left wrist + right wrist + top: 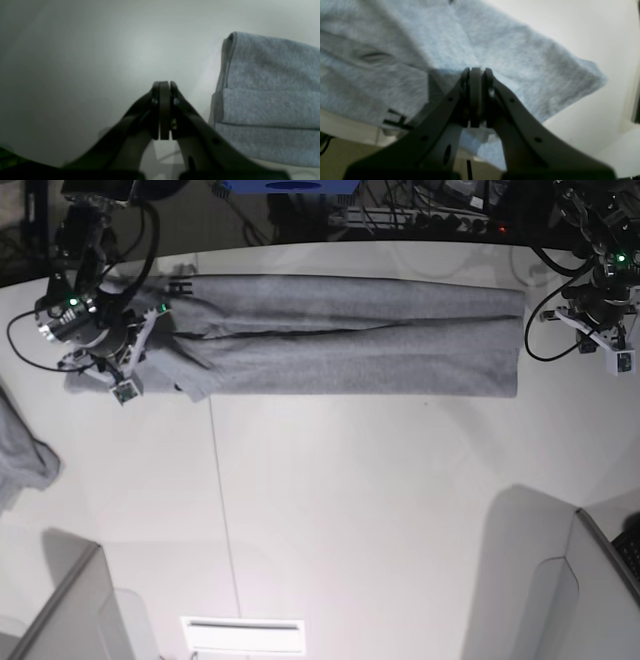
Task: Fold the T-shirt properly
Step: 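Regrasp the folded strip ends with both grippers and straighten it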
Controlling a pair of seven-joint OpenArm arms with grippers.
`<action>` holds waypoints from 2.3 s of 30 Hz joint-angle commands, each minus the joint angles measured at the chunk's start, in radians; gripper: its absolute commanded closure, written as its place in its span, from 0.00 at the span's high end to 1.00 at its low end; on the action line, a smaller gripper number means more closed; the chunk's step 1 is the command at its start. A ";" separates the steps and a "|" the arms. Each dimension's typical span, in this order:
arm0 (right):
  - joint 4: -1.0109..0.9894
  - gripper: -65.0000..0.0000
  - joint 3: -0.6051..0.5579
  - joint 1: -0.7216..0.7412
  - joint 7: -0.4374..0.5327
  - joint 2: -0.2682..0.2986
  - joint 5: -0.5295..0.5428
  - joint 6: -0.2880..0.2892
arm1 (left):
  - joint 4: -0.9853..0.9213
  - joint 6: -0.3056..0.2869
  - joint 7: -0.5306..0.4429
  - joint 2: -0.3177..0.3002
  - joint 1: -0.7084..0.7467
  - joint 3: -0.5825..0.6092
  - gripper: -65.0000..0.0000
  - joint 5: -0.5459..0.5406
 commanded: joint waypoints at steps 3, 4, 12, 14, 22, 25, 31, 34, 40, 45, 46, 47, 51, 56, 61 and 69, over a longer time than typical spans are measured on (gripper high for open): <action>0.016 0.00 0.005 -0.001 0.011 0.008 0.002 -0.003 | 0.014 0.002 -0.016 -0.015 -0.001 0.016 0.00 -0.008; 0.016 0.00 0.005 -0.011 0.008 0.002 0.001 -0.003 | 0.016 0.002 -0.016 -0.015 0.001 0.037 0.00 -0.008; 0.019 0.00 0.005 -0.043 0.009 -0.002 -0.001 -0.007 | 0.016 0.002 -0.019 -0.007 -0.004 0.189 0.00 -0.008; 0.034 0.00 0.040 -0.044 0.003 -0.002 -0.001 -0.007 | 0.017 0.002 -0.019 -0.004 -0.019 0.232 0.00 -0.008; 0.060 0.41 0.148 -0.035 -0.004 0.002 -0.001 -0.007 | -0.024 0.002 -0.019 0.059 -0.085 0.261 0.00 0.002; 0.034 0.32 0.148 -0.011 -0.004 0.002 -0.001 -0.007 | -0.098 0.002 -0.019 0.059 -0.111 0.261 0.00 0.002; -0.119 0.00 0.151 0.009 0.069 0.003 -0.001 -0.007 | -0.236 0.002 -0.042 0.054 -0.133 0.261 0.00 0.002; -0.198 0.00 0.151 0.017 0.098 0.005 -0.001 -0.007 | -0.297 0.004 -0.107 0.054 -0.133 0.261 0.00 0.002; -0.369 0.00 0.145 0.083 0.167 0.006 -0.002 -0.007 | -0.429 0.006 -0.127 0.033 -0.157 0.261 0.00 0.002; -0.504 0.00 0.141 0.206 0.198 0.025 -0.002 -0.007 | -0.463 0.007 -0.134 0.014 -0.208 0.249 0.00 0.002; -0.526 0.00 0.141 0.233 0.198 0.026 -0.002 -0.007 | -0.469 0.009 -0.133 0.006 -0.217 0.249 0.00 0.002; -0.543 0.00 0.141 0.259 0.198 0.026 -0.002 -0.007 | -0.469 0.009 -0.133 0.005 -0.237 0.249 0.00 0.002; -0.557 0.00 0.140 0.319 0.181 0.028 -0.002 -0.007 | -0.457 0.009 -0.130 -0.006 -0.271 0.241 0.00 -0.006; -0.356 0.00 0.141 0.296 0.106 0.012 0.002 0.001 | -0.336 0.009 -0.127 -0.001 -0.274 0.160 0.00 -0.008; -0.115 0.00 0.141 0.270 0.051 -0.003 0.004 0.002 | -0.182 0.007 -0.076 0.000 -0.276 0.148 0.00 -0.012; 0.048 0.00 0.151 0.192 -0.003 -0.003 0.005 0.002 | -0.087 0.002 0.139 -0.009 -0.230 -0.153 0.00 -0.374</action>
